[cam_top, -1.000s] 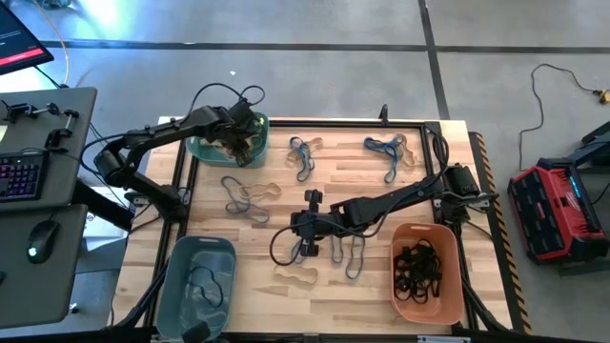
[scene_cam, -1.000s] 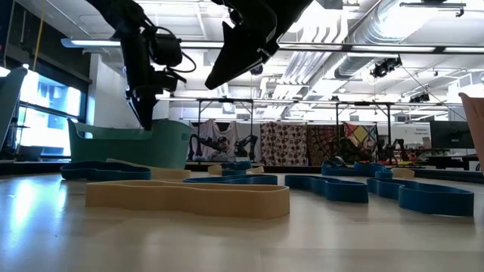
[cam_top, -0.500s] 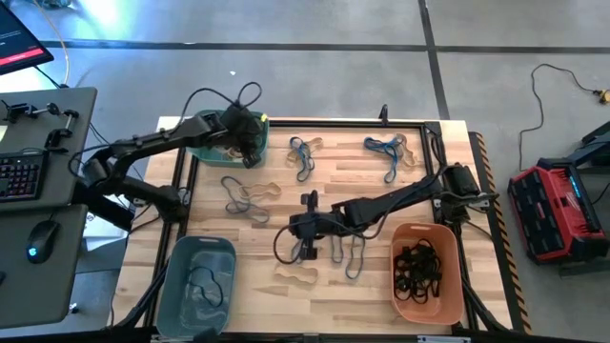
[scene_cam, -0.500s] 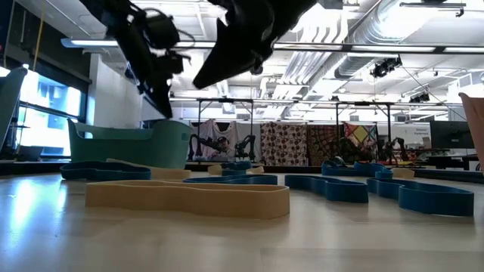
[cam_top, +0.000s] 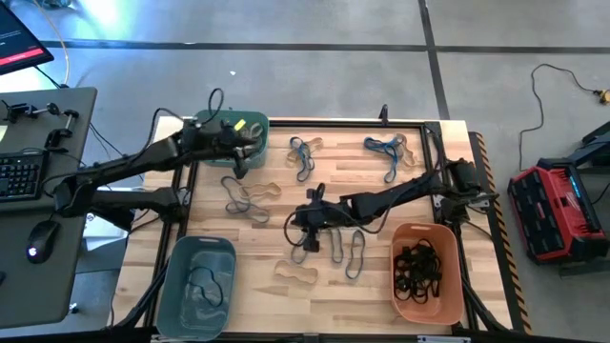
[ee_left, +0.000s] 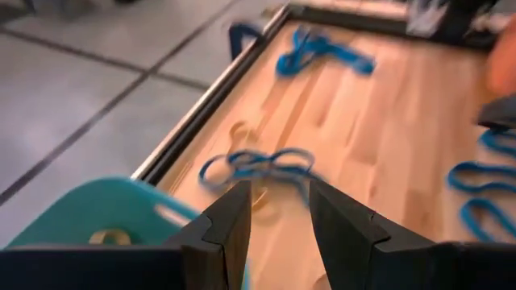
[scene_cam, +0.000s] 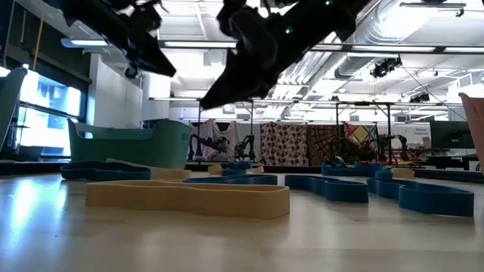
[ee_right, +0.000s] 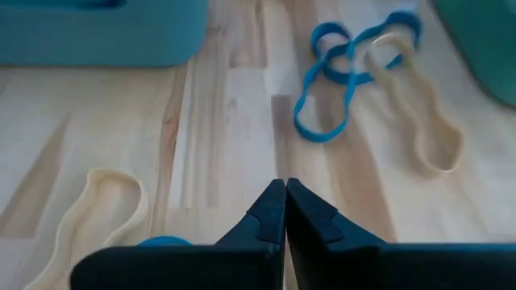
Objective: Sort rubber bands into baskets
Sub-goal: Put the brown rubber band into the green bin
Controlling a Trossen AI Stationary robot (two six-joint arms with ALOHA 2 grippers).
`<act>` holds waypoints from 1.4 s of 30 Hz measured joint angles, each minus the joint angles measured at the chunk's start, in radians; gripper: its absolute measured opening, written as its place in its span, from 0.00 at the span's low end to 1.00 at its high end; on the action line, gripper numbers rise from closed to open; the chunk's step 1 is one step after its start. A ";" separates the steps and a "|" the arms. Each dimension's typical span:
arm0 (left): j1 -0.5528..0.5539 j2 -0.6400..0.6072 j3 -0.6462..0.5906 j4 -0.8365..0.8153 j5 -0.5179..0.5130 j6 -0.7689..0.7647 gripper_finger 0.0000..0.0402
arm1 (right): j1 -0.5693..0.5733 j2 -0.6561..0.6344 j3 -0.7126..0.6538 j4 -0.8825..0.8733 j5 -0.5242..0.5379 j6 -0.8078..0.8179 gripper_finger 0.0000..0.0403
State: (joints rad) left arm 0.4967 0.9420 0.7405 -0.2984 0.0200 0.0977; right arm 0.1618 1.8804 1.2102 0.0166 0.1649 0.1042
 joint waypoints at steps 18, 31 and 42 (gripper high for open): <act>-0.264 -0.116 -0.061 0.044 0.033 0.058 0.30 | -0.010 -0.287 -0.256 0.018 0.126 0.071 0.00; -0.458 0.085 -0.061 -0.038 0.055 0.072 0.30 | 0.064 -0.516 -0.406 0.011 0.280 0.154 0.00; -0.502 0.336 -0.061 -0.024 -0.136 0.010 0.30 | 0.081 -0.506 -0.408 0.008 0.298 0.168 0.00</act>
State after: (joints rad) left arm -0.0054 1.2781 0.6792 -0.3220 -0.1163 0.1081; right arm 0.2432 1.3746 0.8022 0.0250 0.4629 0.2718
